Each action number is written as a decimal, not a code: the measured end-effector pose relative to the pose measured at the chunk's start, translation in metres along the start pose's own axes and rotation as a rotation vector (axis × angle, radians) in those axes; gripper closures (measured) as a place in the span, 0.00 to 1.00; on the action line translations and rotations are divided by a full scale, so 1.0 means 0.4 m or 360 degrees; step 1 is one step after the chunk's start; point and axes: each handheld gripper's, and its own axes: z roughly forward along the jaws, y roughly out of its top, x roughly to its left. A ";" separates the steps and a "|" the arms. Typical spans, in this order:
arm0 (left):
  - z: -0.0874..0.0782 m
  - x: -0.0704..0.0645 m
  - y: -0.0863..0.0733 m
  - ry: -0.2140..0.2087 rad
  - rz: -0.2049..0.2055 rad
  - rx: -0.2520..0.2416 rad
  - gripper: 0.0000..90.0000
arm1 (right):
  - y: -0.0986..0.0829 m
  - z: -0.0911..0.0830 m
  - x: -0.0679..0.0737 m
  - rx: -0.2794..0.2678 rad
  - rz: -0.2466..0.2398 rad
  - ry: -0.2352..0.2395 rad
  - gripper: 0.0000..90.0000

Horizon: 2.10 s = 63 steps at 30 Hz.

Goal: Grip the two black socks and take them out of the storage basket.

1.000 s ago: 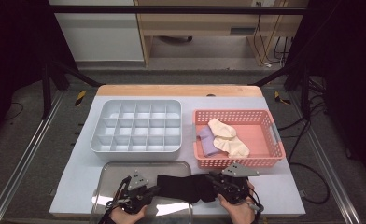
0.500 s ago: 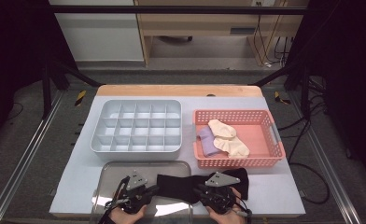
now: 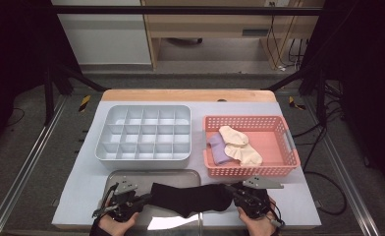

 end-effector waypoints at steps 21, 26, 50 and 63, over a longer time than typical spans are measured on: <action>0.007 0.003 0.002 0.0086 0.0031 -0.0110 0.67 | 0.023 -0.061 -0.075 -0.0117 0.0035 -0.0220 0.83; 0.012 0.004 0.001 0.0107 0.0037 -0.0105 0.62 | 0.017 -0.090 -0.123 -0.0143 0.0092 -0.0329 0.81; 0.023 0.008 -0.001 0.0107 0.0032 -0.0098 0.65 | -0.012 -0.051 -0.160 0.0028 0.0115 -0.0158 0.98; 0.026 0.004 0.000 0.0074 0.0032 -0.0091 0.74 | 0.076 -0.098 -0.033 -0.0195 -0.0106 -0.0017 0.98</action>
